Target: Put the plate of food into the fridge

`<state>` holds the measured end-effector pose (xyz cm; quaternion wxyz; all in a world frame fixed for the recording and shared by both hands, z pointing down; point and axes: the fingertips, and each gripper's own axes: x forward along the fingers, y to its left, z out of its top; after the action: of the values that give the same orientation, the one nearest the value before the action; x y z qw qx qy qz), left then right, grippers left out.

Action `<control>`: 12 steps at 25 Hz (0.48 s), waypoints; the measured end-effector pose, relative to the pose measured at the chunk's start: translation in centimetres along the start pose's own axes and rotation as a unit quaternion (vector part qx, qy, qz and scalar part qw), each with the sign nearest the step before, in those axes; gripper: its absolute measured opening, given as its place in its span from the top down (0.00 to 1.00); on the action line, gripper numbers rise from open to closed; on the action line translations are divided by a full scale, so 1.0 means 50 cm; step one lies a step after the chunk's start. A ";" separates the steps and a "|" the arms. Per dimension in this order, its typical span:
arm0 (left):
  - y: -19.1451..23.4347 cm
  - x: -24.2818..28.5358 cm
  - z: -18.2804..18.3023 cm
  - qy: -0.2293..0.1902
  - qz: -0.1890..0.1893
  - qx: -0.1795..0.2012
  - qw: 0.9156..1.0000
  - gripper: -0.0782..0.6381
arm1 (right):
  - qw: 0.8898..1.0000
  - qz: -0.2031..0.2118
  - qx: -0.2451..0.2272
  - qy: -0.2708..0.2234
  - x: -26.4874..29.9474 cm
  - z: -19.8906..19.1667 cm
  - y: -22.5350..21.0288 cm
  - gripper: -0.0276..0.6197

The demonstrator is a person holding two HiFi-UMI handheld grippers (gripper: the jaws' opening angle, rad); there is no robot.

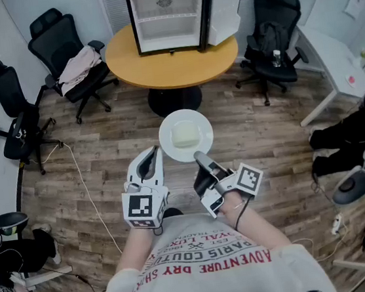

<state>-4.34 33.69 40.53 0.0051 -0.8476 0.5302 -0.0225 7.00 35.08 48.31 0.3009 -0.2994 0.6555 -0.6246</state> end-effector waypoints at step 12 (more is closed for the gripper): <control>-0.004 -0.002 -0.023 0.003 -0.004 0.003 1.000 0.85 | 1.000 0.002 0.000 0.001 0.000 0.004 -0.004 0.90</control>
<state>-4.28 33.88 41.69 0.0061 -0.8494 0.5270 -0.0269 7.15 34.93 48.50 0.3014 -0.2980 0.6564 -0.6241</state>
